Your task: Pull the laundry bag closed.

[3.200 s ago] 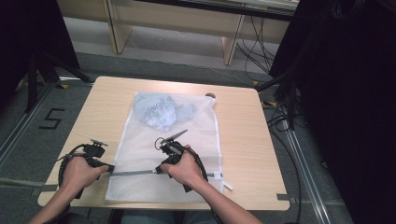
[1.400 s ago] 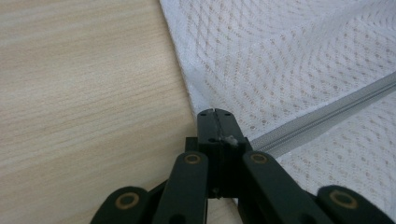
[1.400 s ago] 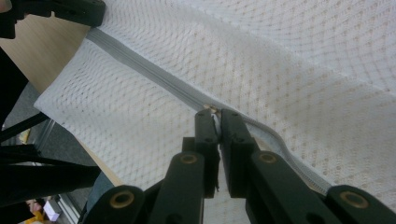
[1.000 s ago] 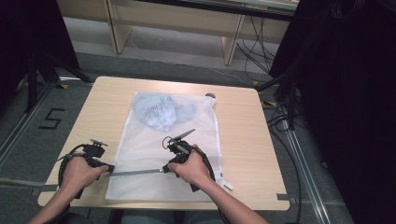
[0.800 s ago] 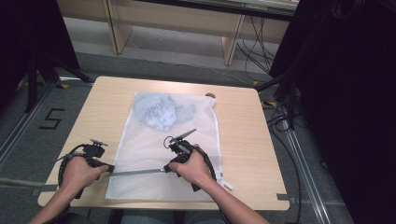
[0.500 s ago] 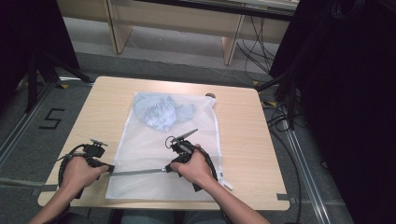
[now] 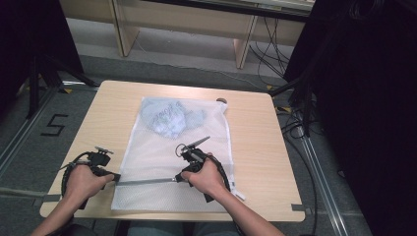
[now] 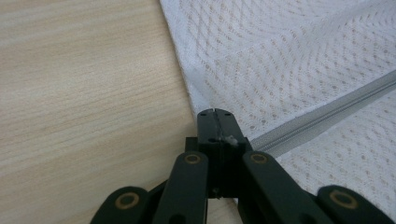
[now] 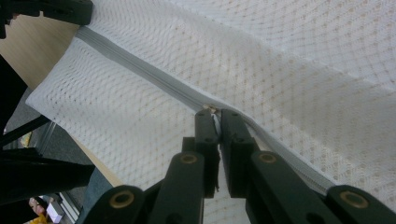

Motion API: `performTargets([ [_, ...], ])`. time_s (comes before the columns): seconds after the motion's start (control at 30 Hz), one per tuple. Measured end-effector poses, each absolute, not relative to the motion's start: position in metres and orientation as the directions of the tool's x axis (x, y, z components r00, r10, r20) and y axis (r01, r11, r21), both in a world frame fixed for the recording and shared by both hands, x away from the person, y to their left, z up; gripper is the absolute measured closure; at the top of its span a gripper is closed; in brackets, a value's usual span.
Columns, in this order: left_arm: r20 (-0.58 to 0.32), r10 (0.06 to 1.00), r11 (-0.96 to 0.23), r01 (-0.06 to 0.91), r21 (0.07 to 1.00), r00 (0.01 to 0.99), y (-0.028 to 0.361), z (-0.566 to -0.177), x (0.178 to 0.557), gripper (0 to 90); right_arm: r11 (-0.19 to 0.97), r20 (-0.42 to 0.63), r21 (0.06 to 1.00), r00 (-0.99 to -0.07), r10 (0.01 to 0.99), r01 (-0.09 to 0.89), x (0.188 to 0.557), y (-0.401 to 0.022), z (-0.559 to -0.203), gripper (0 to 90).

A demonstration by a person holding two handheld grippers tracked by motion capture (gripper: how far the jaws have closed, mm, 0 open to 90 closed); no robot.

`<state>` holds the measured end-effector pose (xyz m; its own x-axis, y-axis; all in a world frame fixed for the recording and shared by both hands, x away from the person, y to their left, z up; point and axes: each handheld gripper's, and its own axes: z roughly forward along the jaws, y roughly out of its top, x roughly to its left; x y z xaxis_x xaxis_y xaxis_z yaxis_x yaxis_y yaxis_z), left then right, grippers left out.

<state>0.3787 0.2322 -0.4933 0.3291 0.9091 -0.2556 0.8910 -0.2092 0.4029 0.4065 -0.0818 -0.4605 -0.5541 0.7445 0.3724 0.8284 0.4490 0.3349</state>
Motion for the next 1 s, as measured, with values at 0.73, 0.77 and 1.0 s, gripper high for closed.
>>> performTargets([
  [0.73,-0.256,0.911,-0.2,0.89,0.409,0.323,0.231,-0.494,0.378,89.9,0.42,0.405,0.297,-0.512,0.758,0.857,0.406,-0.089,-0.457,87.0],
  [0.77,-0.255,0.909,-0.211,0.891,0.402,0.33,0.232,-0.493,0.379,89.9,0.42,0.408,0.298,-0.512,0.756,0.857,0.406,-0.09,-0.457,87.0],
  [1.0,-0.252,0.91,-0.21,0.89,0.404,0.33,0.232,-0.493,0.379,89.9,0.403,0.393,0.264,-0.479,0.785,0.876,0.405,-0.091,-0.455,86.9],
])
